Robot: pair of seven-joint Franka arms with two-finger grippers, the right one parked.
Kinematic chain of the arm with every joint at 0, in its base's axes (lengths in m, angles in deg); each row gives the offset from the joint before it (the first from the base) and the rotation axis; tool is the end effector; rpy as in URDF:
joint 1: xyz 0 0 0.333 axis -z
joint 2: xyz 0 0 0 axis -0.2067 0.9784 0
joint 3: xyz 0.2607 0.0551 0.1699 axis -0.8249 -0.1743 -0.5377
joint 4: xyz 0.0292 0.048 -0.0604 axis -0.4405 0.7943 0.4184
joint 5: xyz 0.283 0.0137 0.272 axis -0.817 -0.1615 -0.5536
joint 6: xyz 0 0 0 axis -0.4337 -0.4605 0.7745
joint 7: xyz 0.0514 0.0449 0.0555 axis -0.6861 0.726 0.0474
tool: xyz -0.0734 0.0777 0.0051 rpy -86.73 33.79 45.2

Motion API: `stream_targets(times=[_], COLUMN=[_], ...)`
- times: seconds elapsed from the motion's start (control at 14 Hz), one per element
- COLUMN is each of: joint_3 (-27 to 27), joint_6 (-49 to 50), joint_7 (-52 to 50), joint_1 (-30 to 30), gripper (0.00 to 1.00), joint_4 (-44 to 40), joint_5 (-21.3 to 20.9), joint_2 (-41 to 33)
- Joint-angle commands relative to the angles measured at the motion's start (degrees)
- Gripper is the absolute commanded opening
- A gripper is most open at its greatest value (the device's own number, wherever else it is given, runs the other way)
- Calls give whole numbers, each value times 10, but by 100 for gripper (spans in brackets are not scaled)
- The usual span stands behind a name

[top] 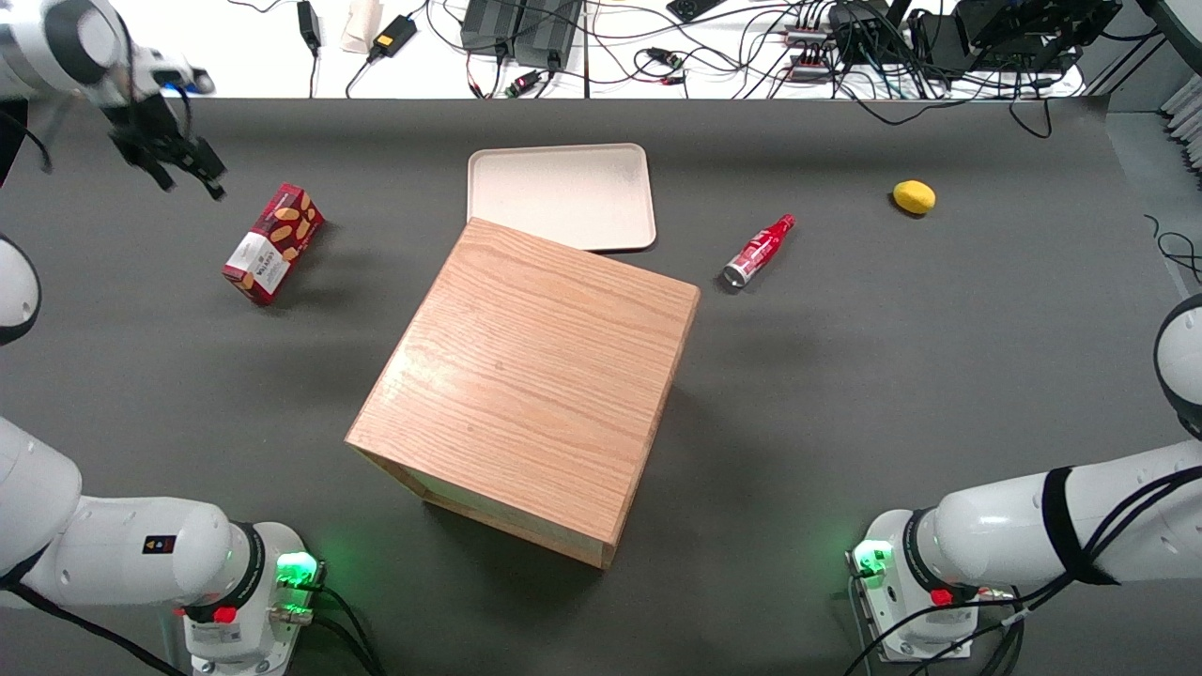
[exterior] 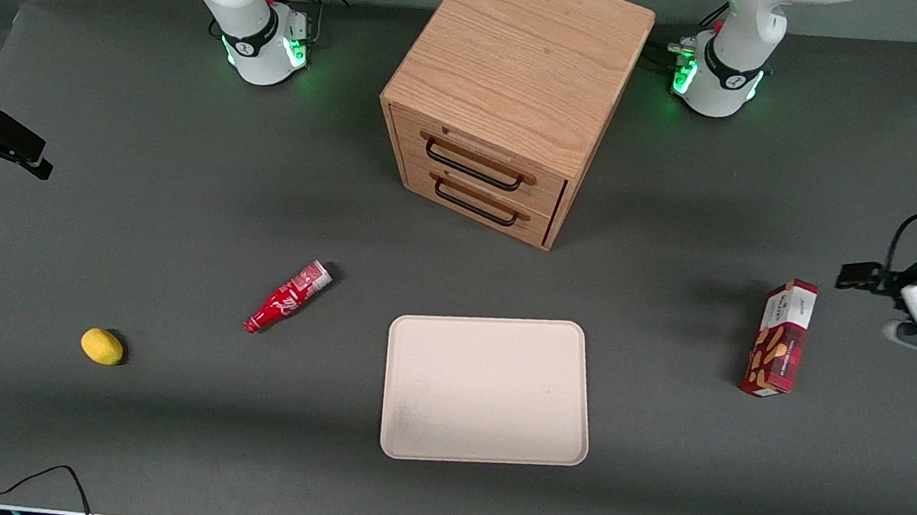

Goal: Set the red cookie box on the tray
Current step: 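Move the open left gripper down over the red cookie box, then close the left gripper on the box end and tip it upright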

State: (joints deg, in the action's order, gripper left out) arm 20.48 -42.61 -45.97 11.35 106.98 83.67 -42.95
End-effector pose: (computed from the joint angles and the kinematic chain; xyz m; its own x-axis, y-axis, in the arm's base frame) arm 0.5880 0.0944 0.3746 0.9400 -0.2838 -0.1892 -0.2713 -0.9583 0.0895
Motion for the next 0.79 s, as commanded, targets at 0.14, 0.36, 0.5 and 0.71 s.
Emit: stream_targets(times=[0.14,0.36,0.5,0.71], joint_3=[-2,0,5,14], joint_6=[-94,-145,-177,-212], joint_7=[48,48,48,47], joint_1=[2,7,8,9], gripper=[100,100,100,100], joint_4=[24,34,40,51], joint_5=[27,27,50,56], joint_2=[62,94,110,124])
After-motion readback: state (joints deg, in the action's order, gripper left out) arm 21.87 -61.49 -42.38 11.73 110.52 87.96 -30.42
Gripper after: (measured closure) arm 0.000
